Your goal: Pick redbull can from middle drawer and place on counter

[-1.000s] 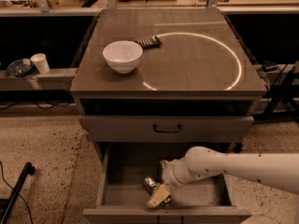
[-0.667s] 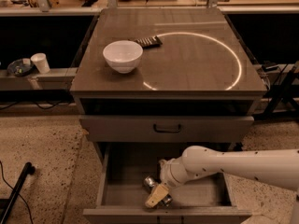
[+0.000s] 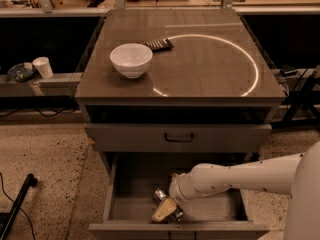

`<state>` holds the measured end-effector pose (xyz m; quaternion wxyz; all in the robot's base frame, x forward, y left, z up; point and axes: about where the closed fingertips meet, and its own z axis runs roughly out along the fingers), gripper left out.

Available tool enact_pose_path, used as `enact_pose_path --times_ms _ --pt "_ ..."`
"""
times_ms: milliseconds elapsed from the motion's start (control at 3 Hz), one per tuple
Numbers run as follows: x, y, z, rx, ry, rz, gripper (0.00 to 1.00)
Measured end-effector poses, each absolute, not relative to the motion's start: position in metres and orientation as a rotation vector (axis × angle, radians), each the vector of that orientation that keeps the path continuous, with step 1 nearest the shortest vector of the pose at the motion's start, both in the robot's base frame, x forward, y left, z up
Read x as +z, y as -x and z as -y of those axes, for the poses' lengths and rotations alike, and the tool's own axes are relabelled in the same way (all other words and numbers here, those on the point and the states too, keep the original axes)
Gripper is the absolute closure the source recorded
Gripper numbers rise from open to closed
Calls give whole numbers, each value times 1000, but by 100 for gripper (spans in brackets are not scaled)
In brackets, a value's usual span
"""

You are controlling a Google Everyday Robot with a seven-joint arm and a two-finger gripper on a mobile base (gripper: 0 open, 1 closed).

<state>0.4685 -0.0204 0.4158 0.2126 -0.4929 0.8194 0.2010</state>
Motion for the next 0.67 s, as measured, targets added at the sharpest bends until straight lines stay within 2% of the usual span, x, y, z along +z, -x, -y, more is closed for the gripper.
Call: enact_pose_path --times_ms 333,667 --pt "414 -474 22 555 1322 -2273 8" --pt "399 -477 18 555 1354 -2259 10"
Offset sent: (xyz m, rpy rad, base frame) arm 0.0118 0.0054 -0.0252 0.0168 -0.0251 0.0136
